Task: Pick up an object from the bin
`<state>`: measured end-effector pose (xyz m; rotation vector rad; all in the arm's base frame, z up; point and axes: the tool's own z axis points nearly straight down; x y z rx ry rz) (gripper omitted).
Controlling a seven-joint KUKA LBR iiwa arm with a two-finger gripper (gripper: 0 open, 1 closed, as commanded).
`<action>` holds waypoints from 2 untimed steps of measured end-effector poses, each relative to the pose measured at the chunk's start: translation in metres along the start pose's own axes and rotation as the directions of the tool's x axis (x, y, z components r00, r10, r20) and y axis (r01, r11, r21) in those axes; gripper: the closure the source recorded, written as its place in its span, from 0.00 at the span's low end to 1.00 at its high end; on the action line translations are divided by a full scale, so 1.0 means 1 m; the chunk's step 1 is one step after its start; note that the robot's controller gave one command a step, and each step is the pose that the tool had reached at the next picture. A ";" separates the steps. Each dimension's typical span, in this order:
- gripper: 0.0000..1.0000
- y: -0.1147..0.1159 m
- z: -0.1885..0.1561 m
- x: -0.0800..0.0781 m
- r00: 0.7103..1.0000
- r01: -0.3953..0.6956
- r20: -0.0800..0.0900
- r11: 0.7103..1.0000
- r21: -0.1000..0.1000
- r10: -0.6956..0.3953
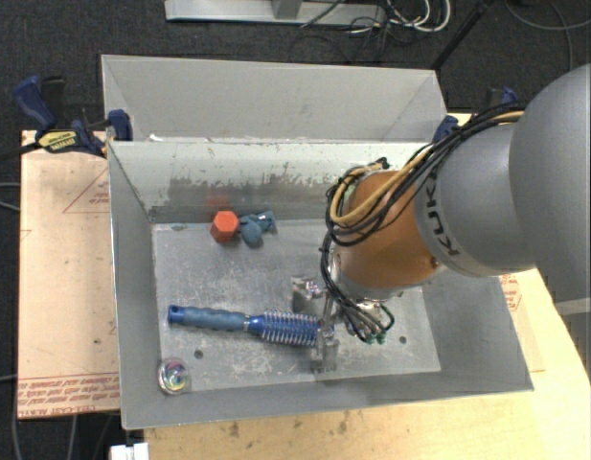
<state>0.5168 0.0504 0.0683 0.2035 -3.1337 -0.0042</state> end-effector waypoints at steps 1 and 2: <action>1.00 -0.002 -0.001 0.000 1.000 -0.003 0.002 1.000 0.001 0.003; 1.00 -0.019 -0.181 -0.001 0.995 0.100 0.011 0.995 0.005 -0.100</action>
Offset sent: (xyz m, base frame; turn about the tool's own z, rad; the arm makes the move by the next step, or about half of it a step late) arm 0.0000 0.0000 0.0000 0.0000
